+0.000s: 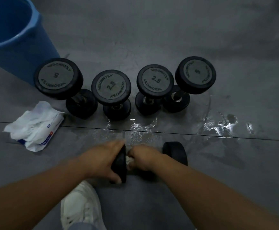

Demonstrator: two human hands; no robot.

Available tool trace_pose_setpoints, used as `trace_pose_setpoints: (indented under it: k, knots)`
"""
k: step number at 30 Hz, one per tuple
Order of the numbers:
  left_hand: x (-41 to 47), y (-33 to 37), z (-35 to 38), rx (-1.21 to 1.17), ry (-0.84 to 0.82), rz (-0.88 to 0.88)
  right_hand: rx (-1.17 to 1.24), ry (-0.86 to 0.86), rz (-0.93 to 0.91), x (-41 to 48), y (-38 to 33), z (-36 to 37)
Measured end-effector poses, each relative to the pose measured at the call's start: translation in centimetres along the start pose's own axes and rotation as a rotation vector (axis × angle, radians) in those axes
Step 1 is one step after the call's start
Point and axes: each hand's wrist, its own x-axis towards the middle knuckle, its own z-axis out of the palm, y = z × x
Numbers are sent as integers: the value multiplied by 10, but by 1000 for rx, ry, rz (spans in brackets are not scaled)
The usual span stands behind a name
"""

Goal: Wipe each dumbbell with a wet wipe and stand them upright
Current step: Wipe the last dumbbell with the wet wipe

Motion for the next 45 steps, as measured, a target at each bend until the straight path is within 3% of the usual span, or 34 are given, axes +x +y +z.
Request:
trace_pose_setpoints:
  k: [2,5,13,19,23,29,32,35,38,40,43,45]
  knots:
    - [13,-1,-10,-174,-136,-116,-58,100,-12,-5,-1,5]
    - [20,-2,-6,-165,-123,-104,-129,175,-23,-8,4,12]
    - [14,11,-19,59,-94,-94,-219,-53,26,-13,15,1]
    - [11,5,-12,323,218,74,-310,241,12,-23,17,17]
    - [1,9,6,332,254,68,-440,382,135,-33,5,46]
    - [8,14,-6,259,142,4,-941,32,204,-50,2,9]
    - [15,12,-13,274,102,11,-797,3,278,-50,6,18]
    - [17,10,-18,286,101,22,-456,220,301,-48,13,31]
    - [18,5,-20,269,117,41,-416,306,209,-47,23,27]
    - [15,2,-16,252,134,54,-396,234,188,-43,27,15]
    - [8,1,-6,239,176,66,-450,-24,204,-36,28,4]
    - [5,1,0,221,211,57,-530,-47,185,-32,32,8]
